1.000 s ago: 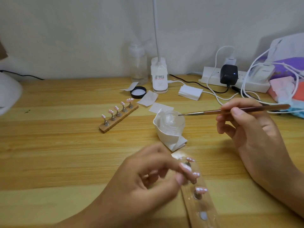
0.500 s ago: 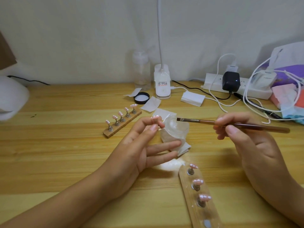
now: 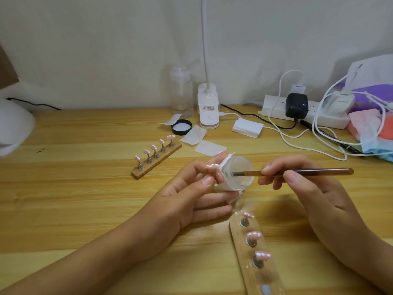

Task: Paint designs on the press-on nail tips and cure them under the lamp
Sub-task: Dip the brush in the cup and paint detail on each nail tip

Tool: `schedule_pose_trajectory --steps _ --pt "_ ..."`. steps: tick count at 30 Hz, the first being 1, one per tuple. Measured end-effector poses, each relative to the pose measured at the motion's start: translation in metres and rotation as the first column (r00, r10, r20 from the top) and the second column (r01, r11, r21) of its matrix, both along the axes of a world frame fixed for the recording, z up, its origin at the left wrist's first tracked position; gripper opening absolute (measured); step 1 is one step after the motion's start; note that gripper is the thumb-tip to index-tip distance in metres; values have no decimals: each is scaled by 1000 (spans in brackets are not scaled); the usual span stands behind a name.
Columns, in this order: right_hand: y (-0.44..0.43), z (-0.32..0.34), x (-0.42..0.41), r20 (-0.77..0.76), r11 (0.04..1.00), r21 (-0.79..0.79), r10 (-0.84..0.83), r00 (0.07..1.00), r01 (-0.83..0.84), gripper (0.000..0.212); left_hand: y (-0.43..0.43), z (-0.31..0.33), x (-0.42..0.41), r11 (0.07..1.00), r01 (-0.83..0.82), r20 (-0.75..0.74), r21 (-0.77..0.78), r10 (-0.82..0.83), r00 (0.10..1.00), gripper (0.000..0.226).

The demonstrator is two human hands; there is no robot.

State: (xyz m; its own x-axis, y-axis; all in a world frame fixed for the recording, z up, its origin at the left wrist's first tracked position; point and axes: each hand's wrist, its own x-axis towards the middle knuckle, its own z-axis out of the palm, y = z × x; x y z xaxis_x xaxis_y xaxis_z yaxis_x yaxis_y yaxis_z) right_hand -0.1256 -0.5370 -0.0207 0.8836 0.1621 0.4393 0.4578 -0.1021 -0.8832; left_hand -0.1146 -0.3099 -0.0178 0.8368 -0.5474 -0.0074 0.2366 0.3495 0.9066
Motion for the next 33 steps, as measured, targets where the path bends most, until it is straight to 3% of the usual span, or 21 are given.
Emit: schedule_pose_trajectory --steps 4,10,17,28,33 --pt "1 -3 0 70 998 -9 -56 996 57 20 0 0 0 1000 -2 -3 0 2 1000 9" --pt "4 -6 0 237 978 -184 -49 970 94 21 0 0 -1 1000 -20 22 11 20 1000 11" --pt "4 -6 1 219 968 -240 -18 975 72 19 -1 -1 -2 999 -18 60 27 16 998 9" --pt "-3 -1 5 108 991 113 -87 990 75 21 2 5 7 997 -52 -128 -57 44 991 10" --pt "-8 -1 9 88 980 167 -125 988 109 25 3 6 7 997 -59 -148 -49 51 988 12"
